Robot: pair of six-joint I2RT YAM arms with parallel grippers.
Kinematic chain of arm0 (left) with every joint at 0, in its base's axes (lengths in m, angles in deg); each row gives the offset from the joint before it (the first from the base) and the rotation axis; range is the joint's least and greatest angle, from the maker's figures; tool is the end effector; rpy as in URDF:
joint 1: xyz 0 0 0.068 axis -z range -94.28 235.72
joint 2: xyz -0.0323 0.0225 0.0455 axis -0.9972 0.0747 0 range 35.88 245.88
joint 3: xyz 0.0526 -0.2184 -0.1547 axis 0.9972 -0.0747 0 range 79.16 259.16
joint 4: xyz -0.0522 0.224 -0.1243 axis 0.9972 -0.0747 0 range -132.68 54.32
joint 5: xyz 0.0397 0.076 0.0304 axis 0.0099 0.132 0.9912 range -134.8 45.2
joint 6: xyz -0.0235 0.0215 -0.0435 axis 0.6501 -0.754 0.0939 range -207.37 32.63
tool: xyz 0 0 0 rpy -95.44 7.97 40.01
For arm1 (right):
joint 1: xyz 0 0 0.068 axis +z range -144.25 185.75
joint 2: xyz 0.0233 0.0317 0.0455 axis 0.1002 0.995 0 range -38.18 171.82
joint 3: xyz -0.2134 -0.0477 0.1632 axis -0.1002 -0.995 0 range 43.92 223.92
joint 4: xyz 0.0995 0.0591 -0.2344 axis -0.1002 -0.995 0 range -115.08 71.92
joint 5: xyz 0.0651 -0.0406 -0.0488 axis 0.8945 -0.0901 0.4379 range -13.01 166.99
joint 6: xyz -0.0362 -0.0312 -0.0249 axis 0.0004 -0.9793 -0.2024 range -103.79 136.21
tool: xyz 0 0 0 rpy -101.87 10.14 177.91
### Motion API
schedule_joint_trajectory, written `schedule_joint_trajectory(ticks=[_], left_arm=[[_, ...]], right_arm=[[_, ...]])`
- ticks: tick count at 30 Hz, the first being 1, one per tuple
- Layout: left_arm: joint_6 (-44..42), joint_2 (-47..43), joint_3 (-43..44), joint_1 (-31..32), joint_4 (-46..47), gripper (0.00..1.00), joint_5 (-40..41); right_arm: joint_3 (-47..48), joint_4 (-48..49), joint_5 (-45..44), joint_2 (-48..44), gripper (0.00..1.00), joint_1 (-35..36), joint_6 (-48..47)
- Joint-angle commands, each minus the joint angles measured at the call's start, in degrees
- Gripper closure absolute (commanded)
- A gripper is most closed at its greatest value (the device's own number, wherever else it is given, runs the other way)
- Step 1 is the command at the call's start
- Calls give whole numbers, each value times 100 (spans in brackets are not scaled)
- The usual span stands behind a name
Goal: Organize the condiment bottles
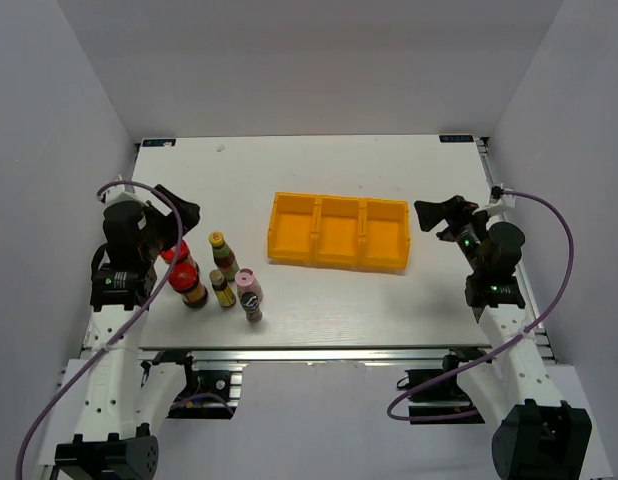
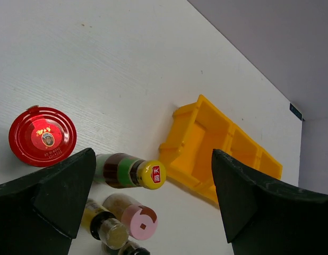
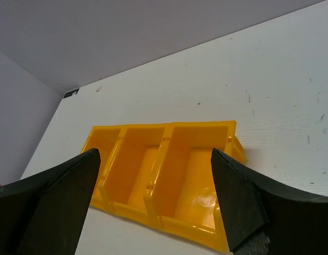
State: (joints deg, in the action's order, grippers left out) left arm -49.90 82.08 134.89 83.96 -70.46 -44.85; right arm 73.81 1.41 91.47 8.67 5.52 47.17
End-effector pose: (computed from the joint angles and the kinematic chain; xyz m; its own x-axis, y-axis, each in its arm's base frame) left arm 0.1681 0.0051 0.3570 -0.3203 -0.6184 -0.7176 -0.2831 0.7854 -0.5505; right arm 0.1996 0.0080 0.2968 -0.0888 0.4986 -0.8623 -0.2335 0.8312 0.5046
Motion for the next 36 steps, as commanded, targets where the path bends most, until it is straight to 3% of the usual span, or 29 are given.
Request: schedule_joint_trajectory(ticks=[1,7,10,16,21,36], left_arm=[[-161,240,211,-9,-142,2,-222],[-276,733,237,79,-274,2,-452],[-267,847,307,841,-362,2,-93],[-83,1487,711,2564,-933,2,2007],[339,1963,1081,2821,-1793,2,3229],[401,2359,905,3041,-1786,2,3460]], right_arm=[[263,187,125,8,11,14,-81],[-26,617,775,35,11,14,-635],[-54,688,776,113,11,14,-626],[105,381,670,395,11,14,-688],[219,108,521,465,11,14,-767],[158,82,336,448,11,14,-750]])
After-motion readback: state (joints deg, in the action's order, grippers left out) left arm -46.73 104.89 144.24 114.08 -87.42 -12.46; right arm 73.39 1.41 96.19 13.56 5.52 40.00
